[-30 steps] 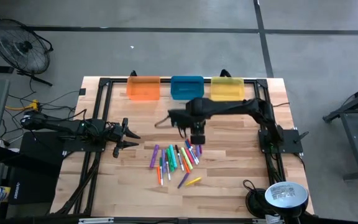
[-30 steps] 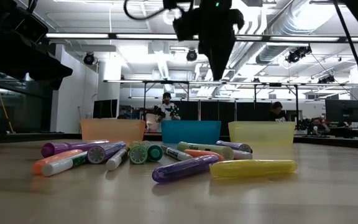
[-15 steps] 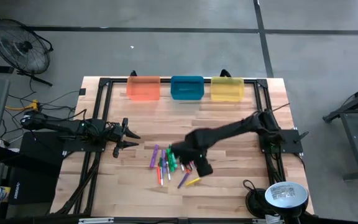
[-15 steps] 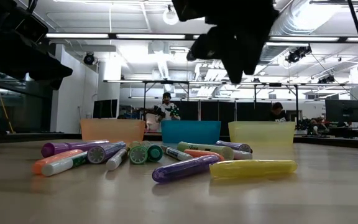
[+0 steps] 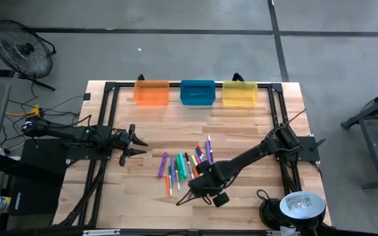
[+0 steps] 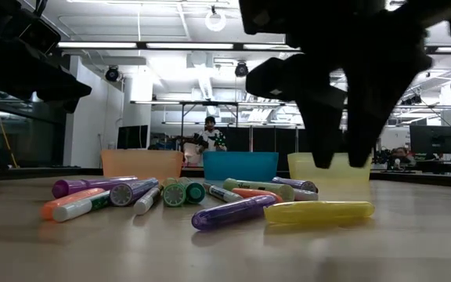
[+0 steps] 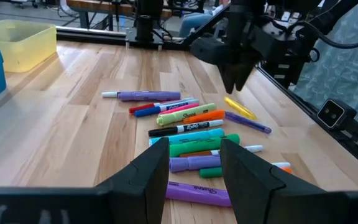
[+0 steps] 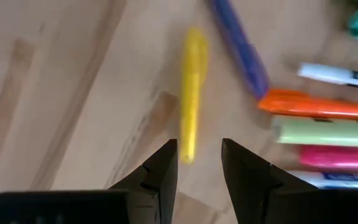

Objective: Pick & Place Markers
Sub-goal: Put the yellow pen into the blue bin

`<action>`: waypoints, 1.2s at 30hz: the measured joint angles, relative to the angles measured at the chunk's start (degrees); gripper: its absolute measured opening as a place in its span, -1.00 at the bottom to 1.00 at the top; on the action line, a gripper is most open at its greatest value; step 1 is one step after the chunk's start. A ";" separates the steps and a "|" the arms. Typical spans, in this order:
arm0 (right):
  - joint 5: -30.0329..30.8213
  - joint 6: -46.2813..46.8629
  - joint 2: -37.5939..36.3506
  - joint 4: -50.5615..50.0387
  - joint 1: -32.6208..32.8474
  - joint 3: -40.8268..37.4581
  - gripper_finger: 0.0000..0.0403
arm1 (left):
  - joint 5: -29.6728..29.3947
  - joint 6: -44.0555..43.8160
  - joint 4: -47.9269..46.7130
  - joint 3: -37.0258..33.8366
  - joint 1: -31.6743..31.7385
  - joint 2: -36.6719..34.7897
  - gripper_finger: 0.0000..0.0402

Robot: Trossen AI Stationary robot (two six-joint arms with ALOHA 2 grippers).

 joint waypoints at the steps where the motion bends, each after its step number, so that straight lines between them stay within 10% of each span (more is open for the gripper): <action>1: 0.10 0.02 0.00 0.55 0.34 -0.37 -0.44 | -0.02 0.00 0.02 0.00 -0.02 0.00 -0.30; 36: 1.91 7.37 4.35 11.69 1.79 -3.88 -0.45 | -0.02 0.00 0.02 0.00 -0.01 0.02 -0.30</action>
